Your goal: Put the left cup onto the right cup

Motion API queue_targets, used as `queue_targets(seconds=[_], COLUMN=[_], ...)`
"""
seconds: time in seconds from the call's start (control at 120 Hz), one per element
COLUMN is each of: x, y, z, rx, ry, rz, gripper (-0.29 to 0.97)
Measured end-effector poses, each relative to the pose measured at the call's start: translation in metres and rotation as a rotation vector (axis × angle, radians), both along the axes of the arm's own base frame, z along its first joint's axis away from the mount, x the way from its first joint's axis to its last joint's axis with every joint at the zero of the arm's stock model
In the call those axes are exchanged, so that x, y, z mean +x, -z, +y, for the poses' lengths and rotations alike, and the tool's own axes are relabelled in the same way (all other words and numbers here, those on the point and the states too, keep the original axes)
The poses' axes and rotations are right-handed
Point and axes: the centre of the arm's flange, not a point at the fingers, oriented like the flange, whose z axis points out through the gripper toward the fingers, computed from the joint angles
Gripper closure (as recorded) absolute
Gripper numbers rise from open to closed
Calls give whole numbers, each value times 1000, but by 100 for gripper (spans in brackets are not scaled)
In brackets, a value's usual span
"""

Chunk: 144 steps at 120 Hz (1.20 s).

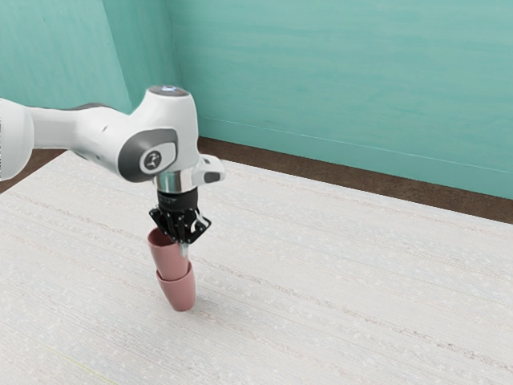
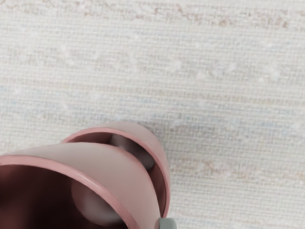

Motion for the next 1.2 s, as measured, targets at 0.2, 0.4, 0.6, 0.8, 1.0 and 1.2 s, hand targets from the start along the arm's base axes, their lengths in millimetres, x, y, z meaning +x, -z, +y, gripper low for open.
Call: queue_targets(seconds=[0.2,0.4,0.6,0.8,1.0,1.2], x=[2,2,13,34,44,54], y=[9,9,-11,-71,-127,-168], z=[-4,-8,-5,-4,5,49], rx=[-2,-4,-6,-9,-9,-26], ry=[3,9,6,1,-12,-4], rz=[16,15,-24,-88,-110,-134], gripper=[46,18,7,3,1,0])
